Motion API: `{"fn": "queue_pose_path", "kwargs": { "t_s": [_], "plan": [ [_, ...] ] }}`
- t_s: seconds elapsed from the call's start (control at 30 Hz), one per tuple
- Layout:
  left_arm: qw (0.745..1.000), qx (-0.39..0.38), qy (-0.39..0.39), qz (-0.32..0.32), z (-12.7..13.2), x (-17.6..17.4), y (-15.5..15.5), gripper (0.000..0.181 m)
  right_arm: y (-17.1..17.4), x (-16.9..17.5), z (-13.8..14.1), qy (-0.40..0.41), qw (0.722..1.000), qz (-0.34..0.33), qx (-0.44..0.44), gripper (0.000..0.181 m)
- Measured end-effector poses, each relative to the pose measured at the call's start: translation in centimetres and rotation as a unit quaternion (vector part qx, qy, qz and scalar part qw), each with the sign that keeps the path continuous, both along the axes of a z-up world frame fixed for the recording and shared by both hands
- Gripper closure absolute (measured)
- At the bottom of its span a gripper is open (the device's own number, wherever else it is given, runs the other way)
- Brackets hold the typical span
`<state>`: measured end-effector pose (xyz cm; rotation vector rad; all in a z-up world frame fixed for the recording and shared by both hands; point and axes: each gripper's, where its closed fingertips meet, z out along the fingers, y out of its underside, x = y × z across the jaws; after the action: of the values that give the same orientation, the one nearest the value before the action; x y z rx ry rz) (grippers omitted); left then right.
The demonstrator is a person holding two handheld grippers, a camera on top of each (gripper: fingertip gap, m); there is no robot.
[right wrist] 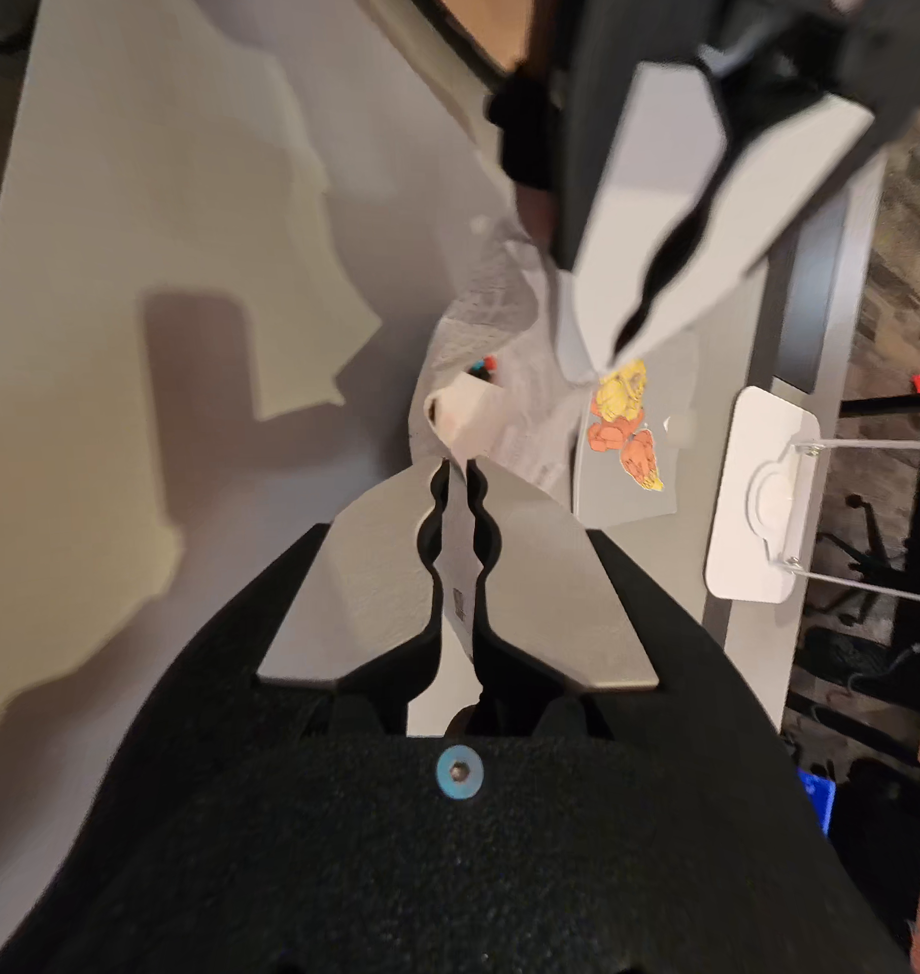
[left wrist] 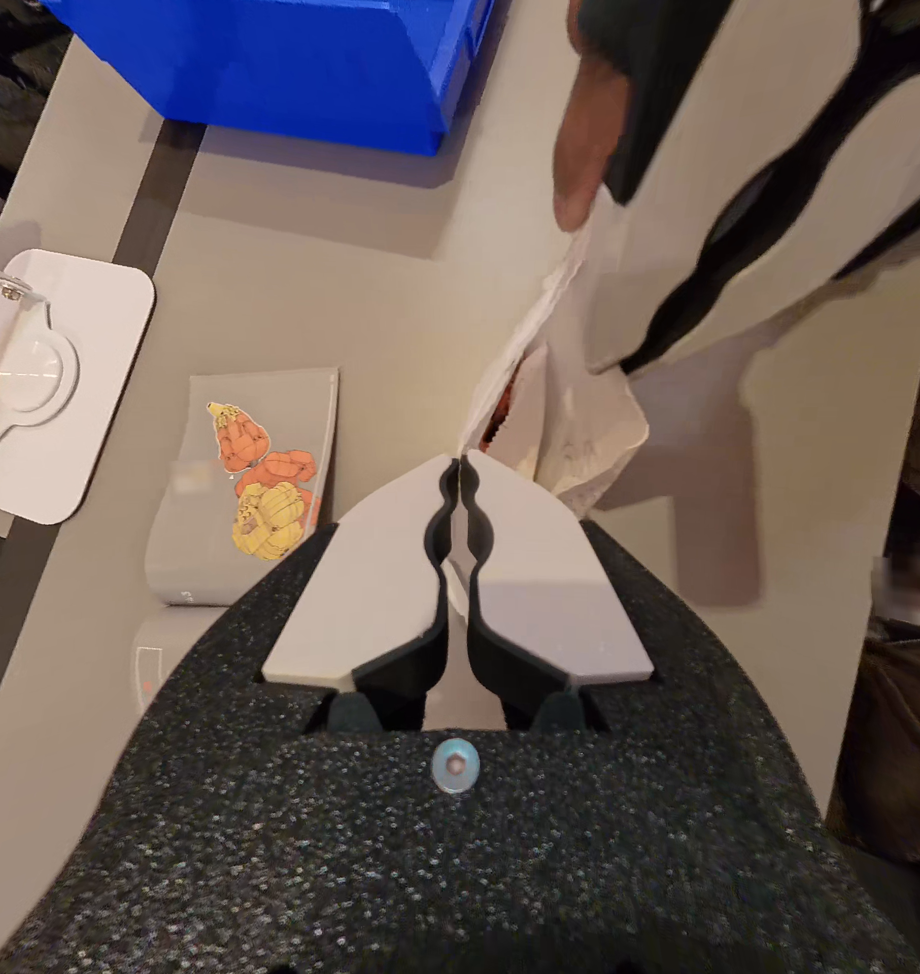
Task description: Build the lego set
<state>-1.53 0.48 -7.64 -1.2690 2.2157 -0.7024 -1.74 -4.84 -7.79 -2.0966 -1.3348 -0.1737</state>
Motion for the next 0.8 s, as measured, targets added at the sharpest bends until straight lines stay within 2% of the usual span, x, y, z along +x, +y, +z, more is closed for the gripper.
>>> {"fn": "queue_pose_path", "kwargs": {
  "t_s": [0.23, 0.4, 0.57, 0.67, 0.8],
  "plan": [
    [0.999, -0.035, -0.026, 0.015, -0.2, -1.2, -3.0, 0.181, -1.4, -1.0, 1.1, -0.01, 0.999, 0.002, 0.032, 0.178],
    [0.997, -0.059, -0.045, 0.037, -0.3, -1.2, -4.1, 0.181, -2.3, -2.5, 0.6, -0.024, 0.999, 0.015, 0.029, 0.18],
    [0.995, -0.075, -0.058, 0.035, -0.4, -1.4, -5.1, 0.181, -2.2, -1.2, -1.0, -0.079, 0.996, -0.02, 0.028, 0.179],
    [0.994, -0.082, -0.066, 0.032, -0.3, -1.6, -5.4, 0.181, -2.9, -0.9, -1.6, -0.075, 0.996, -0.027, 0.025, 0.179],
    [0.994, -0.074, -0.074, 0.015, -0.4, -1.8, -5.9, 0.181, -4.0, -0.4, -1.0, -0.063, 0.996, -0.042, 0.053, 0.175]
  ]
}}
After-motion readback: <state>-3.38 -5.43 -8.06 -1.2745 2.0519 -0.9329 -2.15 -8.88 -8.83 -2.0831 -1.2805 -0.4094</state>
